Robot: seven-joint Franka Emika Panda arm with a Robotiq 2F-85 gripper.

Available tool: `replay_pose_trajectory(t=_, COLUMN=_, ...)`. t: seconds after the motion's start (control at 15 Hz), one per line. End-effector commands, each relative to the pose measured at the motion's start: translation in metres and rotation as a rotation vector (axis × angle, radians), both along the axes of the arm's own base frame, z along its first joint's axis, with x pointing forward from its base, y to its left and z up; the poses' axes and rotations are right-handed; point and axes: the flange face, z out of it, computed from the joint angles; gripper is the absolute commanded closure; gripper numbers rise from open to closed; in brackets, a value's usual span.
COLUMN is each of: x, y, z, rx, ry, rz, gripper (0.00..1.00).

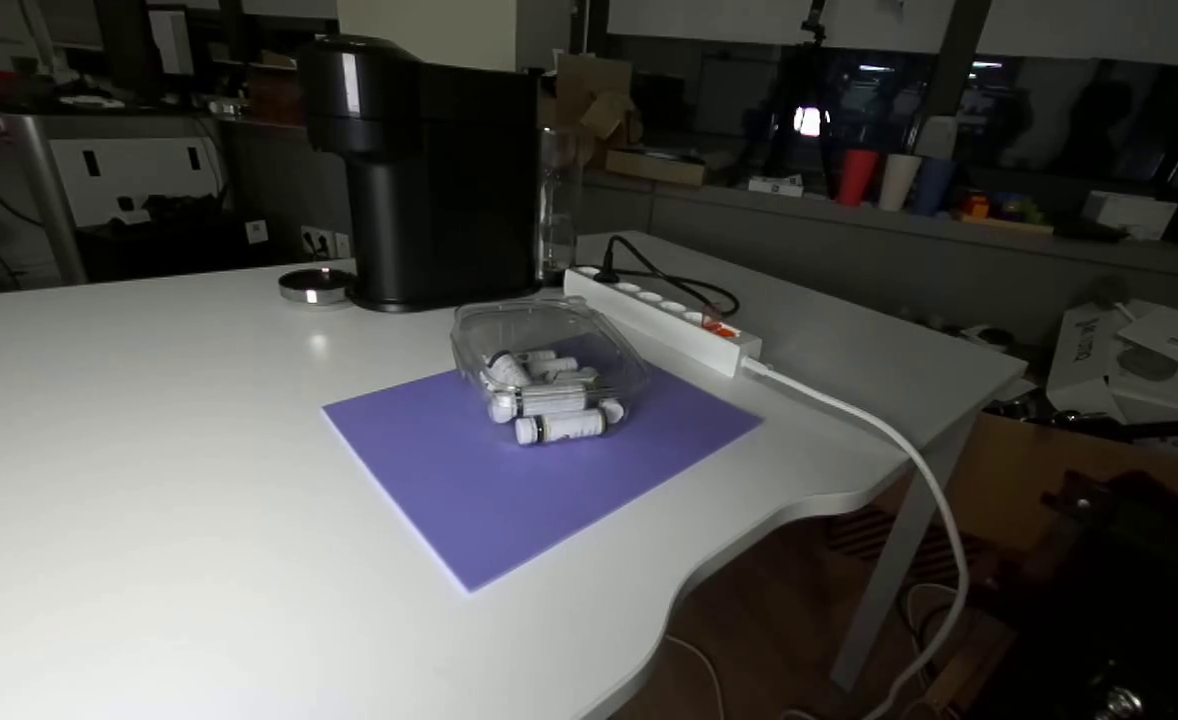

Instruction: Open colourless box

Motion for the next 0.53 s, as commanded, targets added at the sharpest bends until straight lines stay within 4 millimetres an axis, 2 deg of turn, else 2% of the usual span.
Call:
replay_pose_trajectory(t=0.0, x=0.027, y=-0.035, z=-0.015, rx=0.151, ry=0.027, rz=0.080, gripper=0.00)
replay_pose_trajectory(t=0.07, x=0.027, y=-0.041, z=-0.015, rx=0.126, ry=0.044, rz=0.023, gripper=0.00)
replay_pose_trajectory(t=0.13, x=0.014, y=-0.034, z=-0.019, rx=0.108, ry=0.022, rz=0.046, gripper=0.00)
replay_pose_trajectory(t=0.2, x=0.018, y=-0.041, z=-0.022, rx=0.112, ry=0.033, rz=0.032, gripper=0.00)
replay_pose_trajectory(t=0.4, x=0.024, y=-0.042, z=-0.023, rx=0.110, ry=0.040, rz=0.031, gripper=0.00)
replay_pose_trajectory(t=0.47, x=0.031, y=-0.046, z=-0.025, rx=0.116, ry=0.062, rz=0.027, gripper=0.00)
